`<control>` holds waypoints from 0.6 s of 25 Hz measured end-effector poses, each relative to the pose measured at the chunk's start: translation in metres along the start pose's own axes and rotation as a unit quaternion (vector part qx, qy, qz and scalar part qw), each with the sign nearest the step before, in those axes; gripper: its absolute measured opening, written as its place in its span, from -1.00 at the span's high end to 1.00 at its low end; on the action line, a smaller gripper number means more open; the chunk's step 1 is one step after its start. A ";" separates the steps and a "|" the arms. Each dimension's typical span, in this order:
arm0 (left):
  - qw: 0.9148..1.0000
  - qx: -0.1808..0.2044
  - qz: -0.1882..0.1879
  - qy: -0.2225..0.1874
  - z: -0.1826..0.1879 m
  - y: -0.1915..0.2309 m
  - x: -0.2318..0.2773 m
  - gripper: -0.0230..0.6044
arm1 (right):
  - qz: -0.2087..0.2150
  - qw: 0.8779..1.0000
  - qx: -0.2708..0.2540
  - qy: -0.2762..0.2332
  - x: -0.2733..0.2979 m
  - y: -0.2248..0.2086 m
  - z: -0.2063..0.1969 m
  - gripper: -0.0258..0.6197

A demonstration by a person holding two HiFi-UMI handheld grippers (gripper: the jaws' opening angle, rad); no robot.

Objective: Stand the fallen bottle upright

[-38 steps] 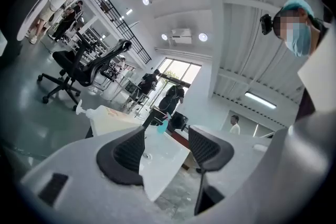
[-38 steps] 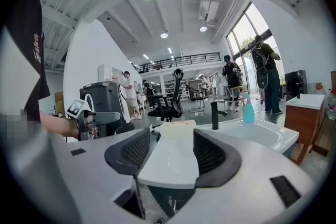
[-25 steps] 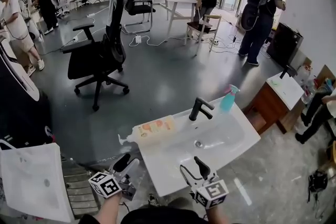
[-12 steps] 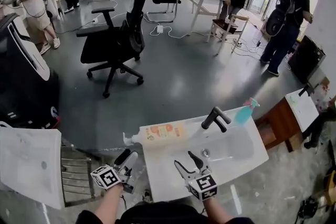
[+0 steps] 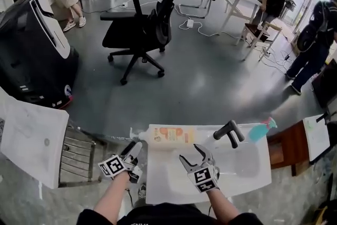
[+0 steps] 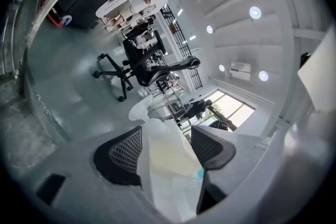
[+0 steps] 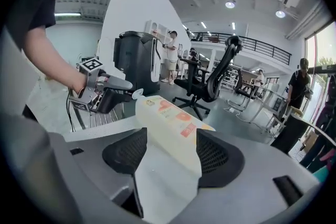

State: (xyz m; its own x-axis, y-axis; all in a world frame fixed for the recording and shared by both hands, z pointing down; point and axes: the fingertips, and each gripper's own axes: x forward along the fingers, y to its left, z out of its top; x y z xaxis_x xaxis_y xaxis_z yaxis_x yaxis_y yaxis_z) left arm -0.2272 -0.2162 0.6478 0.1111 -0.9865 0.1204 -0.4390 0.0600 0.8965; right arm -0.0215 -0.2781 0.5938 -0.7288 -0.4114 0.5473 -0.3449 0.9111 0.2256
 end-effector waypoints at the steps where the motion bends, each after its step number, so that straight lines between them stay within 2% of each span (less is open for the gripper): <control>1: 1.000 -0.004 0.005 -0.004 0.000 0.004 0.003 0.01 | 0.002 1.000 -0.006 0.005 0.004 -0.003 -0.003 0.06; 4: 0.999 -0.034 0.021 -0.018 0.000 0.017 0.008 -0.01 | -0.002 1.000 -0.027 0.016 0.013 -0.011 -0.010 0.04; 9: 0.995 -0.068 -0.023 -0.068 0.019 0.020 0.032 -0.01 | 0.001 0.999 -0.045 0.020 0.025 -0.018 -0.017 0.04; 12: 0.991 -0.093 -0.026 -0.093 0.027 0.030 0.040 0.00 | 0.001 0.999 -0.042 0.023 0.031 -0.020 -0.020 0.04; 13: 0.990 -0.094 -0.033 -0.097 0.028 0.031 0.042 0.10 | -0.002 0.999 -0.042 0.022 0.032 -0.022 -0.020 0.04; 14: 0.989 -0.098 -0.038 -0.099 0.029 0.031 0.044 0.32 | -0.005 0.999 -0.041 0.022 0.032 -0.023 -0.021 0.04; 15: 0.988 -0.108 -0.042 -0.102 0.029 0.031 0.045 0.34 | -0.008 0.999 -0.040 0.020 0.032 -0.025 -0.021 0.05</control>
State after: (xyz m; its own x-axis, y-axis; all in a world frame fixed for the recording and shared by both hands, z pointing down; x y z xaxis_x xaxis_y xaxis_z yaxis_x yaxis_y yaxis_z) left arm -0.2612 -0.2630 0.6685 -0.0526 -0.9982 -0.0279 -0.2338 -0.0148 0.9722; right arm -0.0238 -0.3134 0.6224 -0.6993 -0.4260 0.5740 -0.3073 0.9042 0.2967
